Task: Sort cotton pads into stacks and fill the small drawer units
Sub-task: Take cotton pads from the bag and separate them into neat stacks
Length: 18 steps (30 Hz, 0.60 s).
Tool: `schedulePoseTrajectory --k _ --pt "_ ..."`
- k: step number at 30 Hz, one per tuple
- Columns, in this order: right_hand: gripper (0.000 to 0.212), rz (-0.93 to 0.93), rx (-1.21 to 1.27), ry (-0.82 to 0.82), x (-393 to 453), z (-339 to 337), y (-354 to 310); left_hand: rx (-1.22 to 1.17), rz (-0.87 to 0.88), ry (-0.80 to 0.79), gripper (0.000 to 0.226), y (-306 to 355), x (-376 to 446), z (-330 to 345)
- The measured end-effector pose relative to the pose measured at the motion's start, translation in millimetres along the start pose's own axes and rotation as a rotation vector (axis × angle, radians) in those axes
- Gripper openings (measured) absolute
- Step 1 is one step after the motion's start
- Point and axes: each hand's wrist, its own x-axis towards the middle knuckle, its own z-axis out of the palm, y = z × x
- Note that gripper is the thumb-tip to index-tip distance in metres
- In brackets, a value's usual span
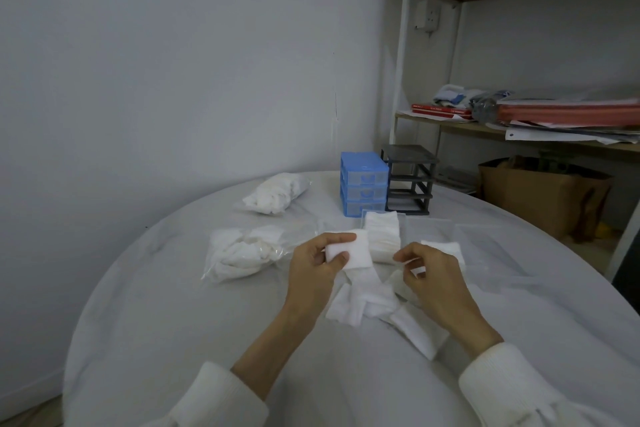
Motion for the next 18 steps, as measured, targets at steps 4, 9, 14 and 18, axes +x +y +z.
schedulePoseTrajectory --k 4,9,14,18 --pt "0.025 0.113 -0.205 -0.091 -3.7 -1.8 2.1 0.057 0.004 -0.001 0.034 -1.6 -0.3 -0.7" --pt "0.033 0.128 -0.324 -0.152 -8.2 -2.9 -3.2 0.075 0.005 -0.005 0.034 -2.5 -0.8 -1.4" --pt "0.026 0.145 -0.185 -0.166 -7.2 0.8 2.1 0.072 0.006 -0.014 0.034 -0.8 -1.7 -0.5" --pt "0.020 0.060 -0.156 -0.103 -4.2 0.2 -0.3 0.095 0.002 0.000 0.033 -2.4 -1.3 -0.2"
